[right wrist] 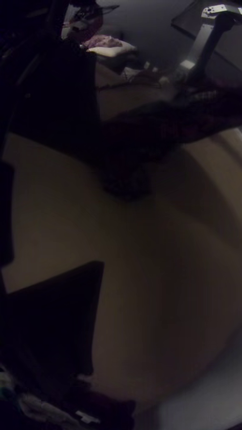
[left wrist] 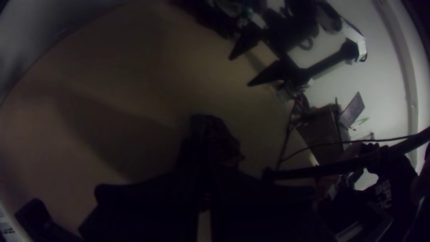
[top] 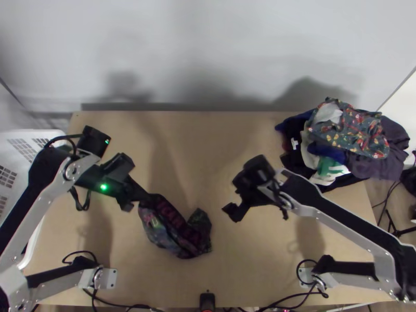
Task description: Fold the t-shirt
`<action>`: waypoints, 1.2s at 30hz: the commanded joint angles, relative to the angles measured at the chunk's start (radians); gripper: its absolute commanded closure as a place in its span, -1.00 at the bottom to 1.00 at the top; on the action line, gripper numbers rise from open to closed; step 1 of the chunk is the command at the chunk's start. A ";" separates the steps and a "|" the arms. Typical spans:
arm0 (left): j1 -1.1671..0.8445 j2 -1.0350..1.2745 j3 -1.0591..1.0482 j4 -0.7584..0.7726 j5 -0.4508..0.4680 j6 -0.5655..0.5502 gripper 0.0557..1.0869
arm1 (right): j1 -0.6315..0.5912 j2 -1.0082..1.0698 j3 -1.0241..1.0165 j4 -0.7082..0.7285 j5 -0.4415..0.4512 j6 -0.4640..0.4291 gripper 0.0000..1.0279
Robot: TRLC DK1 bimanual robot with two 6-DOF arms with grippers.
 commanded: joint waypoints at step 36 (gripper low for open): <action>0.093 -0.149 0.045 0.012 0.023 -0.054 0.92 | 0.172 0.535 0.350 0.012 -0.472 -0.010 -0.91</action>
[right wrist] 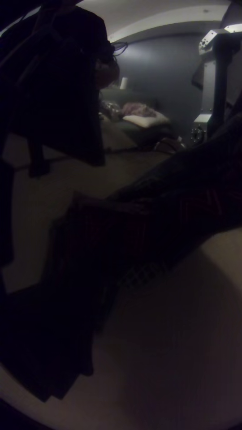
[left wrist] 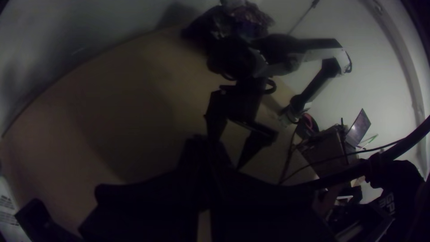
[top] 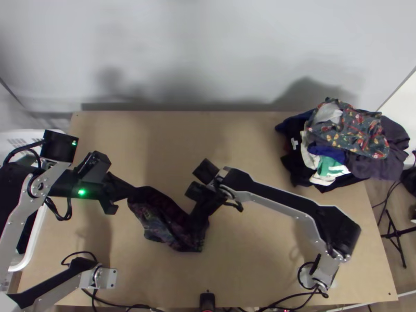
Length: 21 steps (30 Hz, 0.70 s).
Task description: Fold the t-shirt
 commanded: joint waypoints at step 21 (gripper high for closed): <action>0.008 -0.020 0.087 -0.049 0.026 0.005 0.92 | 0.003 0.079 0.063 0.044 -0.012 -0.092 0.52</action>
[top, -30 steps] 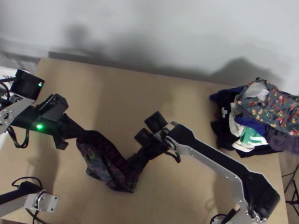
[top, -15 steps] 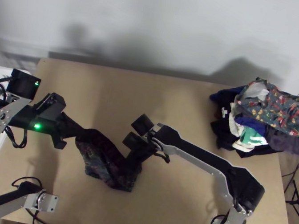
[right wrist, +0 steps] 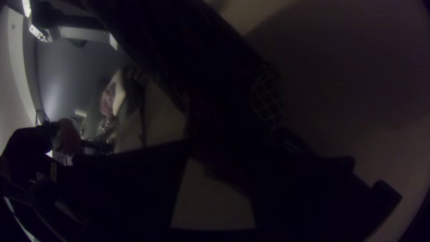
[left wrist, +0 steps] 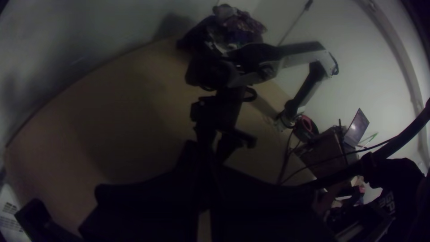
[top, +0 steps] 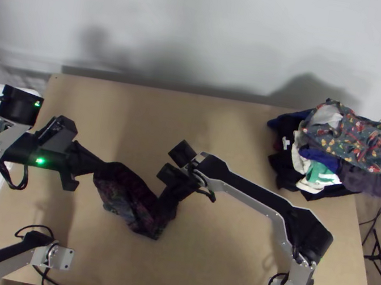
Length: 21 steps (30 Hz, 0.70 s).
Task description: Fold the t-shirt
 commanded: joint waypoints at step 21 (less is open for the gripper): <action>0.122 -0.055 0.027 0.006 0.042 0.079 0.92 | -0.157 -0.516 0.110 -0.225 -0.001 -0.095 0.95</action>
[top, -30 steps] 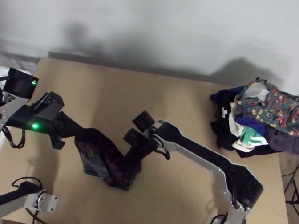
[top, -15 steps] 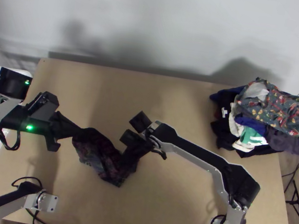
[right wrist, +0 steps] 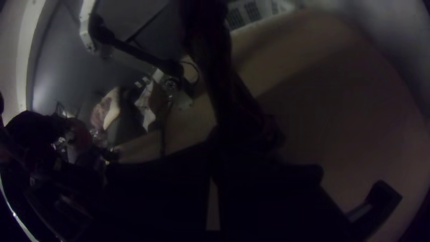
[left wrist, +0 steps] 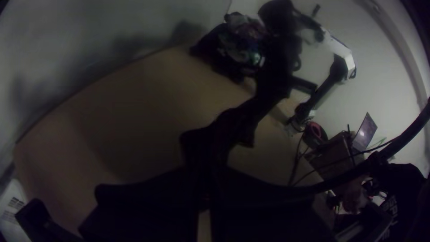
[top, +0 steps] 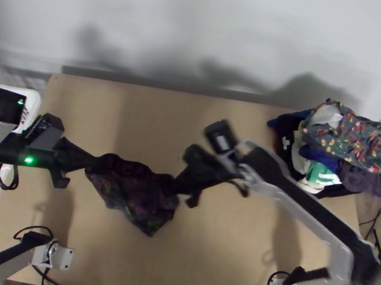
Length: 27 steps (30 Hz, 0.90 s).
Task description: Fold the t-shirt
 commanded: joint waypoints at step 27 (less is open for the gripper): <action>-0.196 -0.224 -0.234 0.202 0.149 -0.195 0.92 | 0.018 -0.436 -0.311 -0.173 0.000 -0.184 0.94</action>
